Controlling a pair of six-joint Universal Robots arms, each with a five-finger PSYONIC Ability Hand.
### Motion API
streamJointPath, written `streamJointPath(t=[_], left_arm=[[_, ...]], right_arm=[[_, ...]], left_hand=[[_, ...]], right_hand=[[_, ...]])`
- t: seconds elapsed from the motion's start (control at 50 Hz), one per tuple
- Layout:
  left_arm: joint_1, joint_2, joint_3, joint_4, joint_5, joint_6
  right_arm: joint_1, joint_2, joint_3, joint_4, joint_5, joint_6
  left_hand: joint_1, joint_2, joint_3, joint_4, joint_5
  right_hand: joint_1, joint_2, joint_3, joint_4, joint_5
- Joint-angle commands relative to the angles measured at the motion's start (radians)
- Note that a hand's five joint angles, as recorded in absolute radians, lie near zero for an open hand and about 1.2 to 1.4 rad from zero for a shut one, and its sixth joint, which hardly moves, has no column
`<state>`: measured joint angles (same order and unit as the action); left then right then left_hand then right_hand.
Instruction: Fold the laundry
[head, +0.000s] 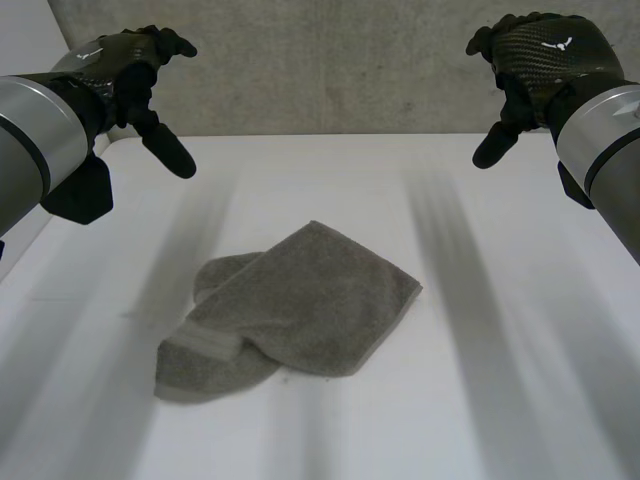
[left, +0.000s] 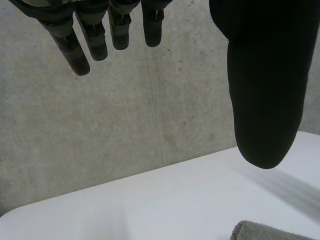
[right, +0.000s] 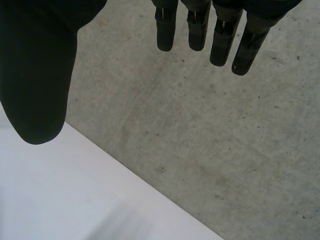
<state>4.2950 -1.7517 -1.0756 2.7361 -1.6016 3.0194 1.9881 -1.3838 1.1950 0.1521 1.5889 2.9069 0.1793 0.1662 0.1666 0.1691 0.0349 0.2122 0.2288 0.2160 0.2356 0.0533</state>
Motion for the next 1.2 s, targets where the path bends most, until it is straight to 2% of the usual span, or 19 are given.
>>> streamJointPath(t=[0.02,0.2,0.34,0.46,0.52,0.56,0.6,0.66,0.7,0.72,0.74,0.76,0.78,0.8,0.82,0.94,1.04,1.08,1.2], left_arm=[[-0.004,0.006,-0.023,0.008,0.002,0.007],[-0.018,-0.101,-0.108,0.004,-0.005,0.196],[-0.012,-0.153,-0.248,0.031,-0.003,0.184],[0.008,-0.172,-0.386,0.177,-0.003,0.173],[0.008,-0.192,-0.466,0.308,-0.005,0.176],[0.008,-0.204,-0.489,0.356,-0.009,0.179],[0.006,-0.230,-0.515,0.410,-0.011,0.184],[0.003,-0.256,-0.524,0.418,-0.011,0.185],[-0.001,-0.269,-0.526,0.418,-0.009,0.187],[-0.006,-0.281,-0.526,0.418,-0.009,0.187],[-0.007,-0.288,-0.526,0.419,-0.009,0.188],[-0.007,-0.288,-0.526,0.419,-0.009,0.188],[-0.007,-0.293,-0.526,0.421,-0.006,0.188],[-0.007,-0.293,-0.526,0.421,-0.006,0.188],[-0.007,-0.293,-0.520,0.428,-0.005,0.188],[-0.017,-0.215,-0.375,0.465,-0.029,0.188],[-0.024,-0.140,-0.199,0.508,-0.078,0.190],[-0.024,-0.126,-0.098,0.562,-0.101,0.190],[-0.047,-0.118,-0.064,0.570,-0.101,0.188]], right_arm=[[0.011,0.008,0.012,-0.003,-0.024,-0.028],[0.029,0.136,0.063,0.043,-0.144,-0.277],[0.072,0.319,0.041,-0.012,-0.176,-0.242],[0.116,0.419,0.046,-0.098,-0.191,-0.215],[0.133,0.480,0.038,-0.155,-0.205,-0.210],[0.159,0.531,0.025,-0.218,-0.219,-0.212],[0.173,0.554,0.015,-0.244,-0.222,-0.213],[0.198,0.603,-0.008,-0.264,-0.218,-0.219],[0.209,0.617,-0.014,-0.264,-0.208,-0.222],[0.218,0.624,-0.015,-0.266,-0.207,-0.222],[0.222,0.624,-0.018,-0.267,-0.207,-0.222],[0.222,0.624,-0.018,-0.267,-0.207,-0.222],[0.222,0.620,-0.025,-0.267,-0.207,-0.224],[0.221,0.605,-0.034,-0.269,-0.202,-0.218],[0.221,0.604,-0.034,-0.269,-0.202,-0.218],[0.213,0.410,-0.063,-0.283,-0.156,-0.213],[0.210,0.218,-0.078,-0.388,-0.074,-0.219],[0.210,0.185,-0.065,-0.408,-0.069,-0.219],[0.210,0.126,0.084,-0.361,-0.066,-0.230]], left_hand=[[0.008,0.021,0.020,0.018,-0.022],[0.037,0.050,0.050,0.047,0.007],[0.025,0.039,0.038,0.036,-0.005],[0.028,0.041,0.041,0.039,-0.002],[0.040,0.053,0.053,0.050,0.010],[0.072,0.085,0.085,0.083,0.042],[0.259,0.272,0.272,0.269,0.229],[0.328,0.341,0.340,0.338,0.297],[0.351,0.364,0.364,0.362,0.321],[0.383,0.396,0.396,0.393,0.353],[0.511,0.525,0.524,0.522,0.481],[0.513,0.526,0.525,0.523,0.483],[0.844,0.857,0.857,0.854,0.814],[0.847,0.861,0.860,0.858,0.817],[1.213,1.226,1.226,1.224,1.183],[1.217,1.230,1.230,1.227,1.187],[1.217,1.230,1.230,1.227,1.187],[1.217,1.230,1.230,1.227,1.187],[1.217,1.230,1.230,1.227,1.187]], right_hand=[[-0.038,-0.054,-0.042,-0.061,-0.053],[-0.024,-0.041,-0.028,-0.048,-0.040],[-0.038,-0.054,-0.042,-0.061,-0.053],[-0.038,-0.054,-0.042,-0.061,-0.053],[-0.038,-0.054,-0.042,-0.061,-0.053],[-0.038,-0.054,-0.042,-0.061,-0.053],[-0.038,-0.054,-0.042,-0.061,-0.053],[-0.030,-0.047,-0.034,-0.054,-0.046],[0.017,0.000,0.013,-0.007,0.001],[0.188,0.171,0.184,0.165,0.172],[0.486,0.470,0.482,0.463,0.471],[0.489,0.473,0.485,0.466,0.474],[0.949,0.932,0.945,0.925,0.933],[1.182,1.165,1.178,1.158,1.166],[1.184,1.167,1.180,1.161,1.168],[1.184,1.167,1.180,1.161,1.168],[1.184,1.167,1.180,1.161,1.168],[1.184,1.167,1.180,1.161,1.168],[1.184,1.167,1.180,1.161,1.168]])
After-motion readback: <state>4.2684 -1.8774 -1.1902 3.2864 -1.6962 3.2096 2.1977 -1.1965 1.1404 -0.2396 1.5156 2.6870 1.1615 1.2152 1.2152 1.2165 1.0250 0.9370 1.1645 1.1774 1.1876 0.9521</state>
